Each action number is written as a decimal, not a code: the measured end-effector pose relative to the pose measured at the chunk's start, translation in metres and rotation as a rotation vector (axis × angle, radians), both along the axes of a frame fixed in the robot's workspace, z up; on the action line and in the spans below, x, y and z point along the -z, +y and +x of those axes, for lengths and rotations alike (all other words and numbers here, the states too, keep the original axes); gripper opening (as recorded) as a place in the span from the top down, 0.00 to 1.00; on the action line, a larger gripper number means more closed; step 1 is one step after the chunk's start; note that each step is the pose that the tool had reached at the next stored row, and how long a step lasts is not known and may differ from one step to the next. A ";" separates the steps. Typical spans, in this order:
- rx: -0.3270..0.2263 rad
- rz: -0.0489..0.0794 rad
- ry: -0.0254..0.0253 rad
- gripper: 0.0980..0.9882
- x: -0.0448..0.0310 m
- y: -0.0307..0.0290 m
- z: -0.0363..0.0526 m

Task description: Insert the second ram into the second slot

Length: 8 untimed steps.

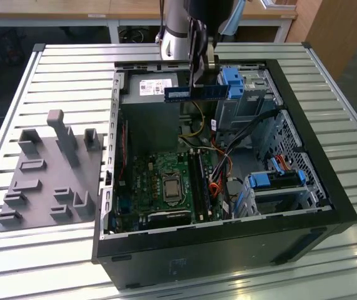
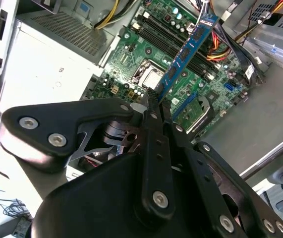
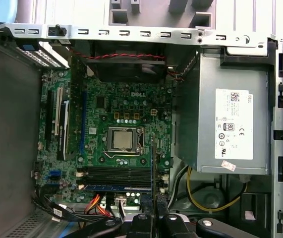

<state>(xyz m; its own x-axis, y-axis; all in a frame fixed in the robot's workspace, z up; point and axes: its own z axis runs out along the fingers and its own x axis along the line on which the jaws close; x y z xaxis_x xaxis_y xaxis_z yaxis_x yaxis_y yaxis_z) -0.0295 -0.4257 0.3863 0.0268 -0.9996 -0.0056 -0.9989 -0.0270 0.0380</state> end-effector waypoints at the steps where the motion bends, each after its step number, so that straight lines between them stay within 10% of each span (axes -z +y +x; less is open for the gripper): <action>1: 0.000 -0.001 0.0000 0.96 0.0000 -0.0006 0.0000; 8: 0.000 -0.004 0.0000 0.96 0.0001 -0.0040 0.0000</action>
<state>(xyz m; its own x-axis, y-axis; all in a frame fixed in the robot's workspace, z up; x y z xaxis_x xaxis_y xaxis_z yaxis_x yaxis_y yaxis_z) -0.0295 -0.4297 0.3862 0.0268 -0.9996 -0.0019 -0.9989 -0.0269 0.0381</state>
